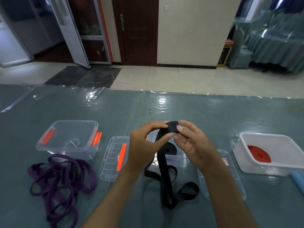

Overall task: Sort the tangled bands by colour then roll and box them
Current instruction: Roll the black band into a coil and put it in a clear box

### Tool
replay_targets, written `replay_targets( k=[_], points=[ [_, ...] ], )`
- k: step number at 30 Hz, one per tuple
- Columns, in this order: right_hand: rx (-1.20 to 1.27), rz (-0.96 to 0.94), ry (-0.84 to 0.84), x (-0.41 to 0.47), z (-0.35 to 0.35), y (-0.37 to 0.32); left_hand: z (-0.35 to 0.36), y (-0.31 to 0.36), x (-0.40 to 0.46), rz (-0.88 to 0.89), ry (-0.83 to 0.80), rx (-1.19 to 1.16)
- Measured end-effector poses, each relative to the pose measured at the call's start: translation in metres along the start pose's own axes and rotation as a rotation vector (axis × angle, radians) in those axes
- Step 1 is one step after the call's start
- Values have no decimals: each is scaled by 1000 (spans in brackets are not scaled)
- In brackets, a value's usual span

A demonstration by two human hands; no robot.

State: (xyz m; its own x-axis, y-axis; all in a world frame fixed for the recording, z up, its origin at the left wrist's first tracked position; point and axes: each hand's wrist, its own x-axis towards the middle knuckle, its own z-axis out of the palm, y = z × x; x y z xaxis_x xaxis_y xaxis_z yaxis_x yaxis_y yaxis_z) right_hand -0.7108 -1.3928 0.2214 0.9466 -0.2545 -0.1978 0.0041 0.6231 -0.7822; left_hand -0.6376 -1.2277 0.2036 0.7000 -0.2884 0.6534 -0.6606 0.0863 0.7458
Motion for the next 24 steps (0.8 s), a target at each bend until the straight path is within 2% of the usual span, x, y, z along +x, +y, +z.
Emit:
replay_targets(
  k=[5, 10, 17, 20, 22, 24],
  points=[
    [-4, 67, -54, -8, -10, 5, 28, 12, -1, -80, 97, -77],
    [-65, 58, -31, -11, -18, 10, 39, 3, -11, -242, 89, -238],
    [-52, 67, -18, -7, -20, 17, 40, -3, -16, -254, 61, -282],
    [-226, -47, 18, -2, -15, 13, 37, -2, -12, -224, 102, -269],
    [-240, -177, 54, 2, -12, 7, 35, -1, -9, -250, 141, -291],
    [-249, -294, 2, 5, -6, -1, 33, 0, -6, -274, 159, -326]
  ],
)
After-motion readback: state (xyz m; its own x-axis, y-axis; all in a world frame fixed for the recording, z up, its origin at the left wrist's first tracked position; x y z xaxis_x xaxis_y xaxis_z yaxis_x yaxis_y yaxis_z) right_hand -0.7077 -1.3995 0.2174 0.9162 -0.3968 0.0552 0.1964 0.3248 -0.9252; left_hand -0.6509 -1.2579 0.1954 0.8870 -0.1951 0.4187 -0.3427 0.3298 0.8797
